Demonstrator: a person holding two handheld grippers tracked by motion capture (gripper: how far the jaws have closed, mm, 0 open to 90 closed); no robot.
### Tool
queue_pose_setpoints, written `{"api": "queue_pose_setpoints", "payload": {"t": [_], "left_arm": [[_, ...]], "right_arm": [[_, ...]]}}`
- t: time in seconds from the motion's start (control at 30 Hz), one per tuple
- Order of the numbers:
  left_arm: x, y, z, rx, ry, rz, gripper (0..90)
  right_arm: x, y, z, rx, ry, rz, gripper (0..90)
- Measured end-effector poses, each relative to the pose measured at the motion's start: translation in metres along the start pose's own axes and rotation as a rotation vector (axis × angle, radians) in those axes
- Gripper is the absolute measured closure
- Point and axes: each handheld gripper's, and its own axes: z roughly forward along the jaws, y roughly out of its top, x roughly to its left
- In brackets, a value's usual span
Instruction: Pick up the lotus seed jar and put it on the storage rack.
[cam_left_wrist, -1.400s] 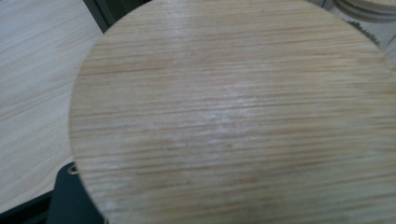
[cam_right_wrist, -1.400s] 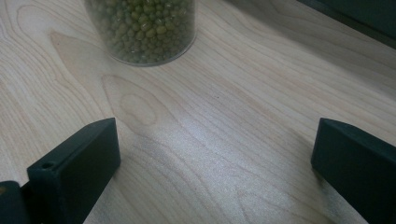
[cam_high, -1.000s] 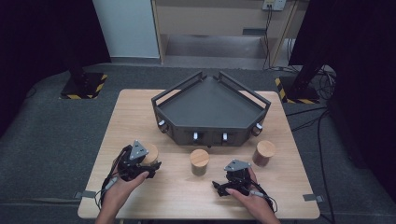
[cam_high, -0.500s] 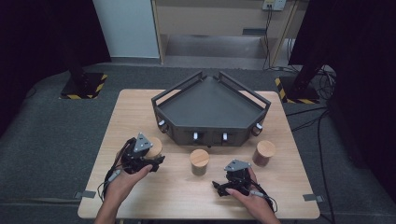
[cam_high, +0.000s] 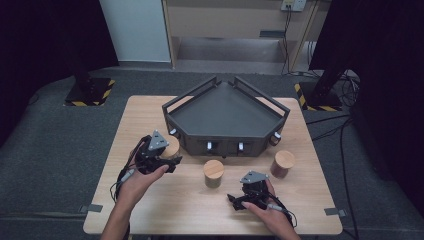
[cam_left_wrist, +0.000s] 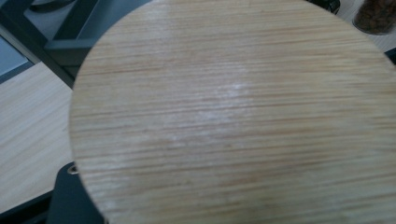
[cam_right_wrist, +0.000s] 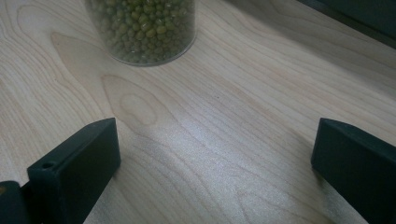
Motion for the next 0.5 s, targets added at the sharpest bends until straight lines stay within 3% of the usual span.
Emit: {"api": "queue_pose_setpoints", "payload": {"t": [0.5], "left_arm": [[0.003,0.03,0.003,-0.013,-0.018,0.025,24.4]], "right_arm": [[0.0,0.0,0.0,0.0,0.0,0.0,1.5]]}}
